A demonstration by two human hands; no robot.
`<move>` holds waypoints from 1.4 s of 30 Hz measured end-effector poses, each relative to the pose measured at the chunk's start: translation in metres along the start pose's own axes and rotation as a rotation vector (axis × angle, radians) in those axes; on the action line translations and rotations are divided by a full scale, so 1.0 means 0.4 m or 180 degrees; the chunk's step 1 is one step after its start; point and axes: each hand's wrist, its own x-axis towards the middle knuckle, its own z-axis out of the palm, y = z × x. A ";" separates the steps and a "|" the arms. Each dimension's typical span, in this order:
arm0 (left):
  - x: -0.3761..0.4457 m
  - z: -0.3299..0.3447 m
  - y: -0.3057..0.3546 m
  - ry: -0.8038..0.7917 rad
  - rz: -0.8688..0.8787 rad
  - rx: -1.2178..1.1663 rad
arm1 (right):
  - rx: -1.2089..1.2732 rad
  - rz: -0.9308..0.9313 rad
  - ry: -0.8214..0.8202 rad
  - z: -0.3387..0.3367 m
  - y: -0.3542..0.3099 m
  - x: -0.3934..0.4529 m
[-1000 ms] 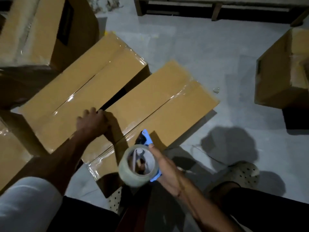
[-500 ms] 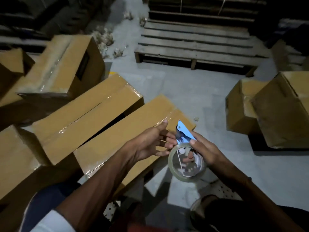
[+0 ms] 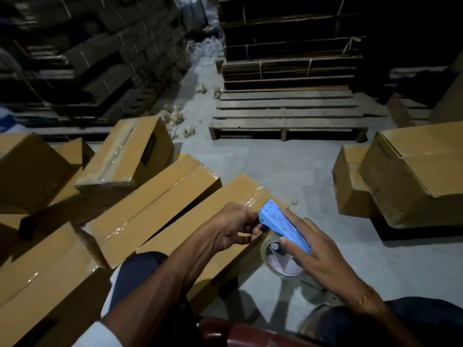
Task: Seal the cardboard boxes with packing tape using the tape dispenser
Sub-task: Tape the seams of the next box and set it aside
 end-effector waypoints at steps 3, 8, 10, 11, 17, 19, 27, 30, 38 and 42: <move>0.043 0.015 0.008 0.0357 0.0351 0.0451 | -0.0520 -0.0068 0.0049 -0.025 0.015 0.004; 0.201 0.015 0.051 0.0707 0.0818 0.1298 | -0.1392 -0.0089 -0.0232 -0.099 0.036 0.062; 0.304 -0.043 0.100 0.1285 0.1045 0.1441 | -0.1749 -0.0059 -0.0429 -0.144 0.072 0.094; 0.356 -0.084 0.124 0.1549 0.1138 0.1557 | -0.1867 -0.0030 -0.0567 -0.165 0.100 0.106; 0.676 -0.214 0.152 0.1542 0.1180 0.2474 | -0.2331 -0.0626 -0.0545 -0.098 0.364 0.246; 0.785 -0.231 0.136 0.1706 0.1140 0.2508 | -0.2324 -0.0660 -0.0455 -0.041 0.431 0.331; 1.067 -0.293 0.061 0.1687 0.0992 0.2867 | -0.1630 0.0435 -0.0954 0.077 0.592 0.525; 1.120 -0.293 0.030 0.1671 0.1011 0.2902 | -0.1836 0.0697 -0.1232 0.078 0.607 0.555; 1.159 -0.288 0.012 0.1808 0.1192 0.3020 | -0.1859 0.0571 -0.1209 0.050 0.601 0.592; 1.158 -0.281 0.017 0.1884 0.1269 0.3199 | -0.1489 0.0678 -0.1189 0.064 0.600 0.588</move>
